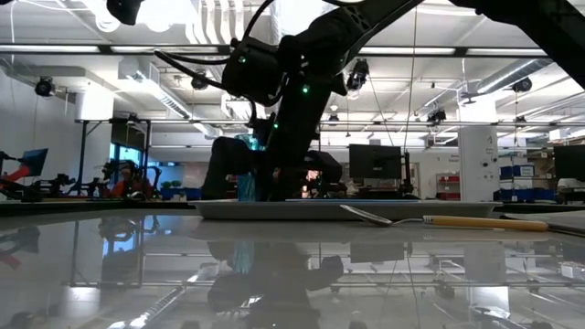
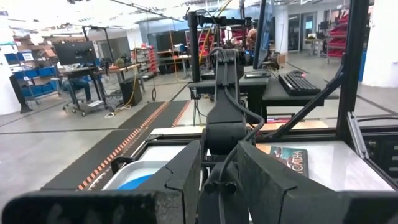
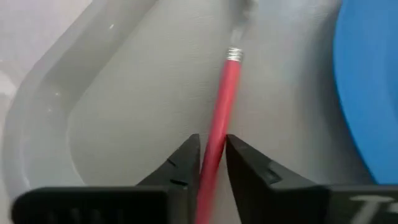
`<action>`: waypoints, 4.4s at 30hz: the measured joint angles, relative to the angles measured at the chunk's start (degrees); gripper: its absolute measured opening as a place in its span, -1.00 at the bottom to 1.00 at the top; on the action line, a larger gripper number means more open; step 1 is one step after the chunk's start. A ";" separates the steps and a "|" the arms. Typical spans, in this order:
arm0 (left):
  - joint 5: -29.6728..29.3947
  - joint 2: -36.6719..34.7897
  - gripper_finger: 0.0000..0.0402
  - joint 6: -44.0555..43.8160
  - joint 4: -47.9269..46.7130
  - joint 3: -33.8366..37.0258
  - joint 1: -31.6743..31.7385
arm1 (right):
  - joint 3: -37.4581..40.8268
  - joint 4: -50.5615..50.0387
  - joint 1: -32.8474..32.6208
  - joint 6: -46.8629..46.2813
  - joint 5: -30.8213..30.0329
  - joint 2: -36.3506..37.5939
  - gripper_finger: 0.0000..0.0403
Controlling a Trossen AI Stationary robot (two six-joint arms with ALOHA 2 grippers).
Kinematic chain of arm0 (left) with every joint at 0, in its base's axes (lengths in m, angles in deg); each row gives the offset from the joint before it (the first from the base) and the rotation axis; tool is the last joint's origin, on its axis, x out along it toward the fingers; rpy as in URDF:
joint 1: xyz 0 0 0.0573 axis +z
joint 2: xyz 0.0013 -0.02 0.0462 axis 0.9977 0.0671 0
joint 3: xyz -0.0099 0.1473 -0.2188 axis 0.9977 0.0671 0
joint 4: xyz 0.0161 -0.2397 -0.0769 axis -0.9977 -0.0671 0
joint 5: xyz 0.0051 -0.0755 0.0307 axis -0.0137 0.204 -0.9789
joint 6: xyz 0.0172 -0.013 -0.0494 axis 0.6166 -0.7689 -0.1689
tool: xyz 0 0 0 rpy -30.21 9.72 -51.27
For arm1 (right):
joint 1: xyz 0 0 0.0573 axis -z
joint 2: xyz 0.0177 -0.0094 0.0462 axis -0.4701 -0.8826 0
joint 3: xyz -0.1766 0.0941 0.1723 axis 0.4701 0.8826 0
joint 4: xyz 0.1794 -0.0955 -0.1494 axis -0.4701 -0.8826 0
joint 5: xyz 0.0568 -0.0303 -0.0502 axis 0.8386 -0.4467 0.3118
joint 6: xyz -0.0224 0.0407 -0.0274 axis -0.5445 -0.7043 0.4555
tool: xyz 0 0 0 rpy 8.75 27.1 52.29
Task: Pick and place plate/cup/fork/spoon on tray
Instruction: Put the pink fork on the gray serving tray to the left of the blue plate
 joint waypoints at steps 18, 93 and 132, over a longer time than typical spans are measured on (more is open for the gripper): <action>0.02 0.25 -0.56 -0.15 -0.35 0.00 0.00 | -0.11 0.01 0.22 4.82 5.80 6.40 -0.90; 10.56 19.12 -0.04 2.97 35.41 6.67 0.41 | 41.91 107.07 -9.07 42.67 16.28 19.63 -0.91; 15.15 33.21 -0.89 2.61 48.91 3.78 4.68 | 40.39 105.91 -9.22 46.01 18.57 19.58 -0.75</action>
